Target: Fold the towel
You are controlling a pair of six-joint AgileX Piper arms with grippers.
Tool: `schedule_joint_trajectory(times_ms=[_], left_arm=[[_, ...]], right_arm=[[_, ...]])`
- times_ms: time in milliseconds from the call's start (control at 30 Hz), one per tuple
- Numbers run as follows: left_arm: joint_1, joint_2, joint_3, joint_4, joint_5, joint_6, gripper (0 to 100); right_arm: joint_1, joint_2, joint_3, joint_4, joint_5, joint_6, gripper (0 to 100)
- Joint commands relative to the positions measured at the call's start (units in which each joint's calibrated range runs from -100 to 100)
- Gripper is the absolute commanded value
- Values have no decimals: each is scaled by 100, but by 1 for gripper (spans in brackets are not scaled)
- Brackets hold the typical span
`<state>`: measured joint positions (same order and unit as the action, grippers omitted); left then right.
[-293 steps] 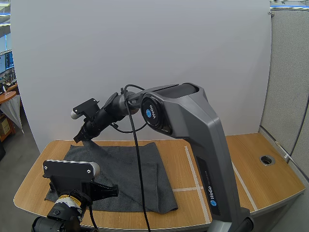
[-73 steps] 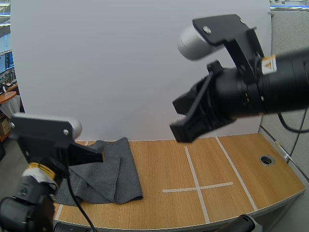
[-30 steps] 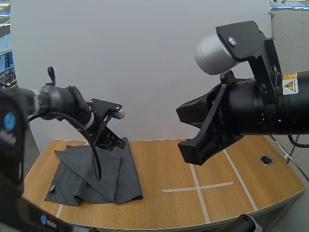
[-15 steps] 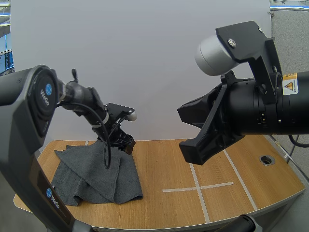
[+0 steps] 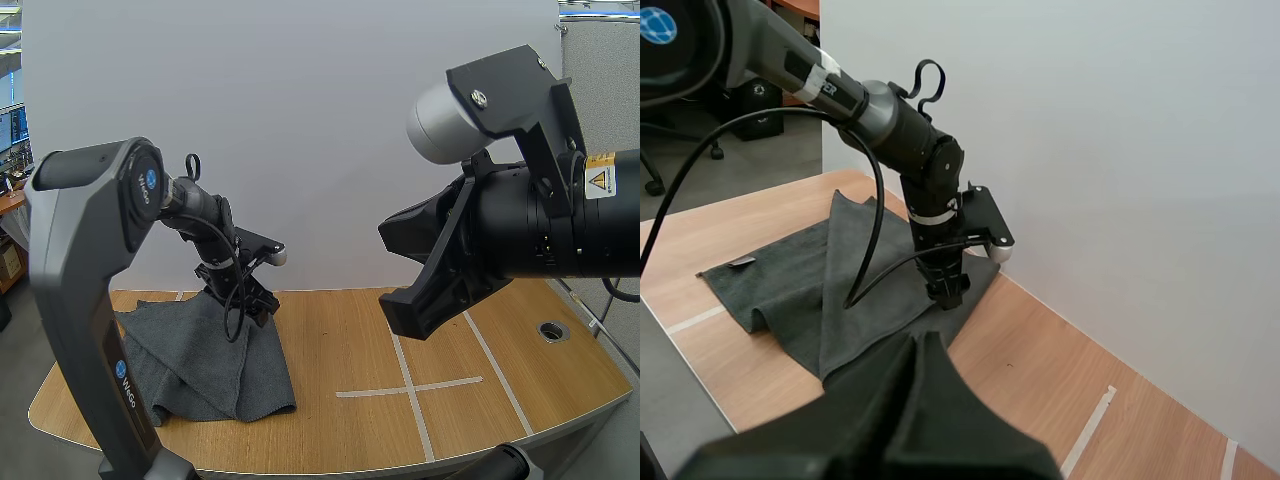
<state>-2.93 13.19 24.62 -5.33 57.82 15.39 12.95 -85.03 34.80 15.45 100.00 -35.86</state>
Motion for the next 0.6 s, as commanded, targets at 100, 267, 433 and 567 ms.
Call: schedule_joint_trajectory(times_ms=[100,267,433,567], left_arm=[[-24,328,-252,411,-271,-302,100],[-24,528,-400,616,-272,-454,100],[-24,756,-460,616,-272,-473,100],[-24,780,-460,616,-345,-473,100]], right_arm=[[-10,-51,-6,-32,0,11,0],[-10,-51,-6,-32,0,11,0],[-10,-51,-6,-32,0,11,0],[-10,-51,-6,-32,0,11,0]])
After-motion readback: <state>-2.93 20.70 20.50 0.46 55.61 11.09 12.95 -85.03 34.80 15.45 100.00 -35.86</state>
